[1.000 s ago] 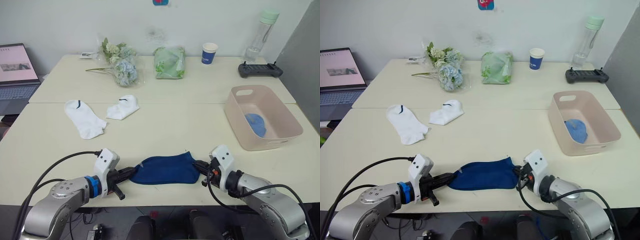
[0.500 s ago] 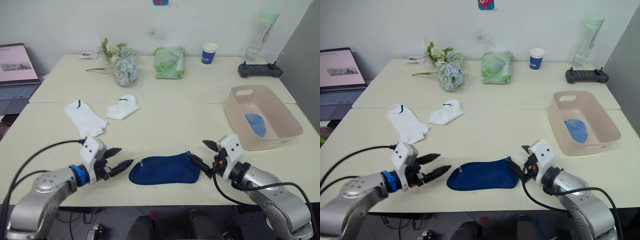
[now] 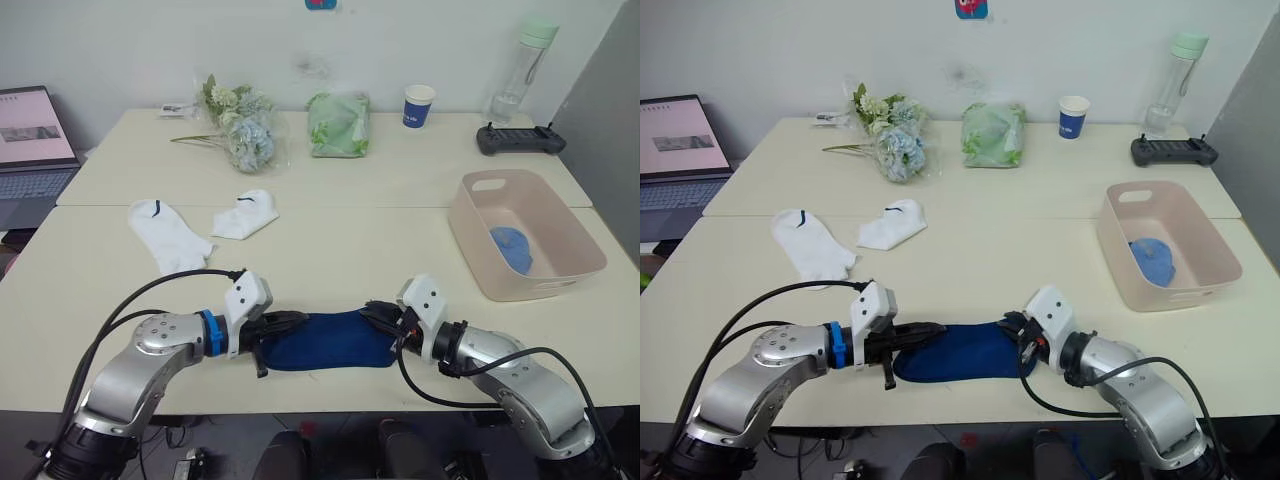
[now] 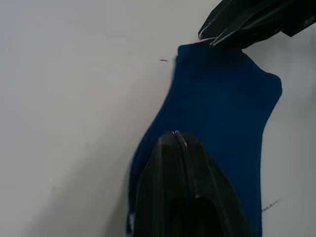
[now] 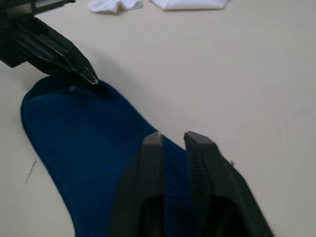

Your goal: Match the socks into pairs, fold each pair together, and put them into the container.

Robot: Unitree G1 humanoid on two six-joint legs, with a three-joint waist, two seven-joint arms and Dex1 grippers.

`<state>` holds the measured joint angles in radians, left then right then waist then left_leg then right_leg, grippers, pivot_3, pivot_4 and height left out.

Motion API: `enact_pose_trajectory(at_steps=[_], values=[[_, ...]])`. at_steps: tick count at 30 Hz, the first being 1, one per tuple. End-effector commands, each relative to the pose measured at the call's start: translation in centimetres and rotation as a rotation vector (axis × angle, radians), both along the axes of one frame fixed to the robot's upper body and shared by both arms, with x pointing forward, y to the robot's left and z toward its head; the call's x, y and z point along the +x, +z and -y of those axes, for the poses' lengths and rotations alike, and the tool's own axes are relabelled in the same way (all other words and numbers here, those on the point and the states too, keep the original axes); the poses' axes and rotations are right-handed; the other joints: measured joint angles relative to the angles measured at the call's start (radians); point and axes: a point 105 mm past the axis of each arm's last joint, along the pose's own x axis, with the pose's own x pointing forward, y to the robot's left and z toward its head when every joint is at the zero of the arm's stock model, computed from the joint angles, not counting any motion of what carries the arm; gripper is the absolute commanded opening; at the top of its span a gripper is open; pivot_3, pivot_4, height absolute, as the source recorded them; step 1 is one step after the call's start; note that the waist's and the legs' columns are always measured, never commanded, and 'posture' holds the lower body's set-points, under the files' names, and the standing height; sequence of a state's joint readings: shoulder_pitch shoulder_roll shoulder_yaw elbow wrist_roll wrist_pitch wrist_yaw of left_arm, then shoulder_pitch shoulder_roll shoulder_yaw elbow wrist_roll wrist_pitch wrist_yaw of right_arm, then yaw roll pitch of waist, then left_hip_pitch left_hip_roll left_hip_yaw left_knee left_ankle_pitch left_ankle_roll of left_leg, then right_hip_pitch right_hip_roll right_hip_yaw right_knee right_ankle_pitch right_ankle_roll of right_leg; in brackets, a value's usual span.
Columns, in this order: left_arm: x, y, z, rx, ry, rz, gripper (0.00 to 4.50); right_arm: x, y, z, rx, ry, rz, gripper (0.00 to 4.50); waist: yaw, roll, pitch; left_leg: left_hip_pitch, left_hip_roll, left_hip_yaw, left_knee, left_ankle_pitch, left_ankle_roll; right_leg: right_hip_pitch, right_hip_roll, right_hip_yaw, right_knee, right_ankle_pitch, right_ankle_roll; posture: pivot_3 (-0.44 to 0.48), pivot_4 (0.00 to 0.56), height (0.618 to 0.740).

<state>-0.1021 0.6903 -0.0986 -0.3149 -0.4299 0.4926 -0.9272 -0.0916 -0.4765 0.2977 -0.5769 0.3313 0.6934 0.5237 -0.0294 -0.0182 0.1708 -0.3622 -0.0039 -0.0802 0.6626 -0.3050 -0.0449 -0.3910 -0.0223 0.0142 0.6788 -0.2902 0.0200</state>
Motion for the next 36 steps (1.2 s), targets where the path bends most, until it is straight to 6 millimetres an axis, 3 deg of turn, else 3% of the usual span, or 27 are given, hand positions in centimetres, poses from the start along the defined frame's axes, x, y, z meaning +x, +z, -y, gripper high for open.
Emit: enact_pose_trajectory(at_steps=[1, 5, 12, 14, 19, 23, 29, 36], values=[[0.4, -0.4, 0.1, -0.015, 0.015, -0.021, 0.00, -0.9, -1.0, -0.3, 0.001, 0.045, -0.046, 0.04, 0.000, 0.000, 0.000, 0.000, 0.000, 0.000, 0.000, 0.000, 0.000, 0.000, 0.000, 0.000, 0.000, 0.000, 0.000, 0.000, 0.150, 0.740], [-1.6, -4.0, -2.2, 0.145, -0.002, -0.119, 0.00, -1.8, -3.5, 0.9, -0.067, 0.030, -0.101, 0.04, -0.004, 0.000, 0.000, 0.000, 0.000, 0.001, 0.000, 0.000, 0.000, 0.000, 0.000, 0.002, -0.001, 0.000, 0.000, 0.000, 0.150, 0.740], [-2.4, -6.0, -4.8, 0.257, 0.130, -0.168, 0.00, -2.4, -4.7, 2.2, -0.108, -0.039, -0.109, 0.04, -0.002, 0.002, -0.009, 0.005, 0.000, 0.001, -0.001, 0.000, 0.001, 0.004, -0.001, 0.002, -0.001, -0.001, 0.001, 0.000, 0.150, 0.740], [-2.3, -5.5, -4.6, 0.244, 0.119, -0.129, 0.00, -2.3, -4.5, 2.7, -0.111, -0.046, -0.077, 0.04, -0.003, 0.002, -0.011, 0.007, 0.000, 0.001, -0.001, -0.001, 0.001, 0.005, 0.000, 0.002, -0.001, -0.001, 0.001, 0.000, 0.150, 0.740], [-1.7, -1.7, -2.5, 0.156, 0.005, 0.024, 0.00, -2.1, -0.3, 1.4, 0.040, 0.010, 0.070, 0.04, -0.003, 0.002, -0.010, 0.007, 0.000, 0.002, -0.001, -0.001, 0.001, 0.005, 0.000, 0.002, -0.001, -0.003, 0.004, 0.000, 0.150, 0.740], [-1.1, 0.1, -0.2, 0.103, -0.068, 0.091, 0.00, -0.7, 0.0, 0.1, 0.024, 0.018, 0.119, 0.04, -0.001, 0.001, -0.009, 0.005, 0.000, 0.001, -0.001, 0.000, 0.001, 0.003, 0.000, 0.002, 0.000, -0.001, 0.001, 0.000, 0.150, 0.740], [-0.3, -1.5, 0.1, 0.117, -0.032, 0.076, 0.00, 1.6, -1.0, -1.1, 0.018, -0.048, 0.054, 0.04, -0.001, 0.001, -0.009, 0.003, 0.000, 0.001, -0.001, 0.000, 0.001, 0.002, 0.000, 0.002, -0.001, -0.001, 0.000, 0.000, 0.150, 0.740], [-1.4, -5.3, -1.9, 0.169, 0.042, -0.058, 0.00, 1.6, -3.5, 1.7, -0.034, -0.140, -0.058, 0.04, 0.000, 0.002, -0.009, 0.002, 0.000, 0.001, -0.001, 0.000, 0.001, 0.002, -0.001, 0.001, -0.001, -0.001, 0.001, 0.000, 0.150, 0.740]])
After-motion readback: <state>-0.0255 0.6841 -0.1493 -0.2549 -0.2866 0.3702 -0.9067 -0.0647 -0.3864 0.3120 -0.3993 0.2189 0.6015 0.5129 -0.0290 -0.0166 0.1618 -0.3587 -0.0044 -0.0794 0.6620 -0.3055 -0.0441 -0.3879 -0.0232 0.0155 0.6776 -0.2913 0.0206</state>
